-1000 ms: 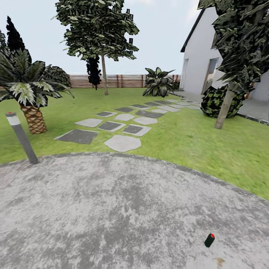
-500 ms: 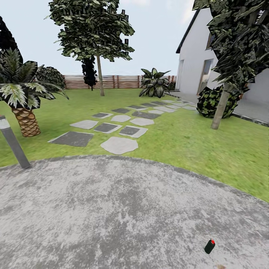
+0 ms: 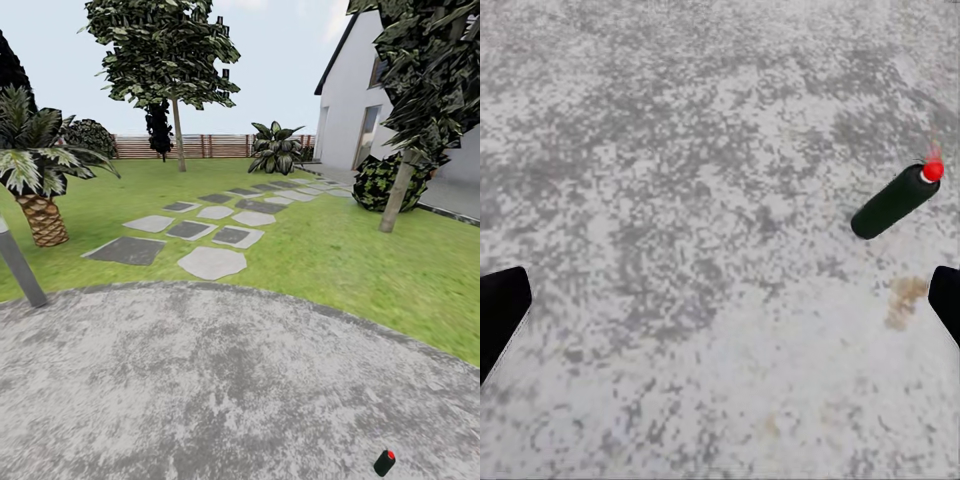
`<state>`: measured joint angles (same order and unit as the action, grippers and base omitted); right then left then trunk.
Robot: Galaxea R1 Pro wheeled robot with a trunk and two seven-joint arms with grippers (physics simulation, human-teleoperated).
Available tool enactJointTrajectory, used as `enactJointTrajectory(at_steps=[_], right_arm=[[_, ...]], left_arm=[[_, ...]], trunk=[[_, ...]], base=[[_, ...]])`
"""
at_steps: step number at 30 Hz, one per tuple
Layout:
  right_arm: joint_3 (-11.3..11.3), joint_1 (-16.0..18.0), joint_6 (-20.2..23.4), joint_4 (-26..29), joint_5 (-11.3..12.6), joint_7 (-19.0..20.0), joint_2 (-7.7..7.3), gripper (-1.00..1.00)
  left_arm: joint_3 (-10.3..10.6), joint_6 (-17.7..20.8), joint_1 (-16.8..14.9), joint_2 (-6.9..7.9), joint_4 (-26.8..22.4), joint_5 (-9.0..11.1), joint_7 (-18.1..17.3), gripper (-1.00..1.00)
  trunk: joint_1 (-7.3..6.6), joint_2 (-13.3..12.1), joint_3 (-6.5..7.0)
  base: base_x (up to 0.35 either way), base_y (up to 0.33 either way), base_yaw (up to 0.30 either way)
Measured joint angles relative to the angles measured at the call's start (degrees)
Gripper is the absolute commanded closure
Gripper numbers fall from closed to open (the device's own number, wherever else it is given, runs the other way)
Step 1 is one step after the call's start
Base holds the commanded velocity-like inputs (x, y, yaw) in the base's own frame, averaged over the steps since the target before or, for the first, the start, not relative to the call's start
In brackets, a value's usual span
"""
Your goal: In the garden, pick up the pesticide atomizer on the floor and spray pesticide onto both trees until each tree trunk is fully covered.
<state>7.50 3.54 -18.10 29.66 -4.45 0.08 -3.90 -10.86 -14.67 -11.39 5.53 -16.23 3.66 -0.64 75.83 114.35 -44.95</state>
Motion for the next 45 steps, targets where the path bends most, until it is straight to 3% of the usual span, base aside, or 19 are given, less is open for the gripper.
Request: enactJointTrajectory(at_steps=[9, 26, 45], right_arm=[[0.0, 0.0, 0.0, 0.0, 0.0, 0.0, 0.0, -1.0], [0.0, -0.1, 0.0, 0.0, 0.0, 0.0, 0.0, -1.0], [0.0, 0.0, 0.0, 0.1, 0.0, 0.0, 0.0, -1.0]], left_arm=[[0.1, 0.0, 0.0, 0.0, 0.0, 0.0, 0.0, -1.0], [0.1, 0.0, 0.0, 0.0, 0.0, 0.0, 0.0, -1.0], [0.0, 0.0, 0.0, 0.0, 0.0, 0.0, 0.0, -1.0]], trunk=[[0.0, 0.0, 0.03], [0.03, 0.0, 0.67], [0.0, 0.0, 0.74]], base=[[0.327, -0.044, -0.032], [0.2, -0.197, -0.203], [0.299, -0.015, -0.012]])
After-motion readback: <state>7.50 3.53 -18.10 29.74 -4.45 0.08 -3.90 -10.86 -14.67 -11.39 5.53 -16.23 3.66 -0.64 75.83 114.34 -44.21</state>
